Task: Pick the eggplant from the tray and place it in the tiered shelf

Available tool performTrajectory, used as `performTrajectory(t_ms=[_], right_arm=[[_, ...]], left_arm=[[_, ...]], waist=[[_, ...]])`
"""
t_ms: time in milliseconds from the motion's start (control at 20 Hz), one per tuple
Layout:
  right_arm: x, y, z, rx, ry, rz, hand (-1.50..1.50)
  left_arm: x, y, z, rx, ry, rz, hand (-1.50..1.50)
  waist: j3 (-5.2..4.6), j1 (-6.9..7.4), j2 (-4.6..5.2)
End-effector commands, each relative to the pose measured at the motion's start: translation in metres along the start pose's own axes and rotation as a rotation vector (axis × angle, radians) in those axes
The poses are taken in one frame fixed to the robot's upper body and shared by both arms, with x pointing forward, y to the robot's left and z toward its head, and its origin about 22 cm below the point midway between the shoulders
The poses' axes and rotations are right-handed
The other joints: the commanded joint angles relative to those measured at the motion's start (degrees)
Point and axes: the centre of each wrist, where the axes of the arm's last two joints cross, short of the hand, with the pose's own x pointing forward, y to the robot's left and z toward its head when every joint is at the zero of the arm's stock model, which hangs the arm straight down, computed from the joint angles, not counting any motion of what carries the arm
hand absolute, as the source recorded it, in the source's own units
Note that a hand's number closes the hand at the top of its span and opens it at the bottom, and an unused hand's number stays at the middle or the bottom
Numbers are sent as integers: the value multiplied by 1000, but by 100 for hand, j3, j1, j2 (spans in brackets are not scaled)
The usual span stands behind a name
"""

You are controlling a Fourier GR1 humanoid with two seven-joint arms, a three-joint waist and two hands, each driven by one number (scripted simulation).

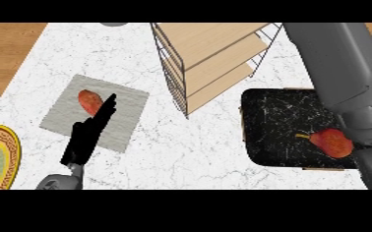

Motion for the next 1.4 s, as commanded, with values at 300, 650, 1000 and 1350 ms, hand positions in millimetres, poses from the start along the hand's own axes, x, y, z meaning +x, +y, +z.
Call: performTrajectory(t_ms=[300, 650, 1000, 1350], right_arm=[[-7, 75, -5, 219, 84, -396, 150], [-5, 80, -10, 226, 138, -852, -150], [-18, 48, -16, -109, 162, -1002, -150], [-108, 3, 10, -428, 272, -994, -150]], left_arm=[[-2, 5, 4, -17, -13, -1, 0], [2, -2, -1, -38, -9, -12, 0], [-6, 8, 4, -29, -18, -15, 0], [-7, -14, 2, 5, 24, 15, 0]], waist=[[17, 173, 131], [11, 175, 124], [2, 127, 99], [9, -88, 63]])
